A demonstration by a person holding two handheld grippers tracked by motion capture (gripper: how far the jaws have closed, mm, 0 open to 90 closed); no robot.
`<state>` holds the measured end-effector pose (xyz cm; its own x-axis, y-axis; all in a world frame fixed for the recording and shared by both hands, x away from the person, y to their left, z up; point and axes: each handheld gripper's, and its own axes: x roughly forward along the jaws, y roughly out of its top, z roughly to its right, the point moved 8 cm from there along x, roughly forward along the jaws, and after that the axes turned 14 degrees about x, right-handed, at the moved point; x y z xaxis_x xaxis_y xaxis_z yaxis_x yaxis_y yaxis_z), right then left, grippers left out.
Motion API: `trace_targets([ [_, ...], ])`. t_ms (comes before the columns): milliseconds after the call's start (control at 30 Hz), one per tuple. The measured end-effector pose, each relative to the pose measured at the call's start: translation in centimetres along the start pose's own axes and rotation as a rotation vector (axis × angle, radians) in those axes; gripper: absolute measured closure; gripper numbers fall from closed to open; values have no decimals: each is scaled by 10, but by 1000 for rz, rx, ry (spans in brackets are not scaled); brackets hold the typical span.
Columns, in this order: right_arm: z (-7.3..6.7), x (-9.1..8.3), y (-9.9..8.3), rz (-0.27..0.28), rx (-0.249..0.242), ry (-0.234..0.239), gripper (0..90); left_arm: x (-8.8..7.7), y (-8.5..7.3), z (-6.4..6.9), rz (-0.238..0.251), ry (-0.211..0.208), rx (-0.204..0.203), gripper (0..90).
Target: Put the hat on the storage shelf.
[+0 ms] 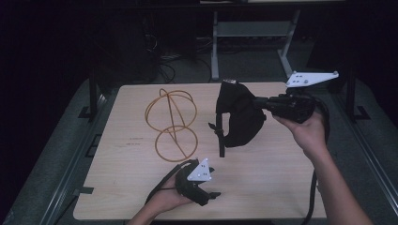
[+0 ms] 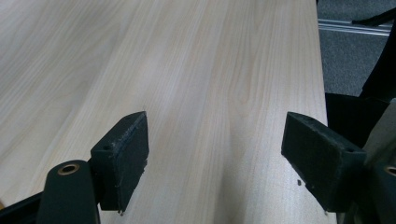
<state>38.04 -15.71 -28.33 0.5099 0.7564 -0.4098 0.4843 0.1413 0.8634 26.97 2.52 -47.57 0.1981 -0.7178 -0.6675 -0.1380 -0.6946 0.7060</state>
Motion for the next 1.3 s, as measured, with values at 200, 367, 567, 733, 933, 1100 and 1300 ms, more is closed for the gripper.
trace_targets([
  [200,-7,5,11,-3,-19,2,879,1,-2,0,-1,-4,-9,224],
  [367,-15,13,24,-8,-35,11,879,1,-3,0,-7,-6,-2,221],
  [567,-23,23,34,-10,-48,24,879,0,-3,0,-2,-8,-4,218],
  [733,-29,30,40,-15,-51,30,879,0,-2,0,2,-8,-2,216],
  [933,-41,39,54,-16,-63,48,879,-1,-2,-1,7,-9,3,213],
  [1100,-50,46,63,-18,-75,66,879,0,-1,-1,12,-10,0,211],
  [1300,-66,60,77,-33,-116,85,878,1,-2,-1,9,-10,4,209],
])
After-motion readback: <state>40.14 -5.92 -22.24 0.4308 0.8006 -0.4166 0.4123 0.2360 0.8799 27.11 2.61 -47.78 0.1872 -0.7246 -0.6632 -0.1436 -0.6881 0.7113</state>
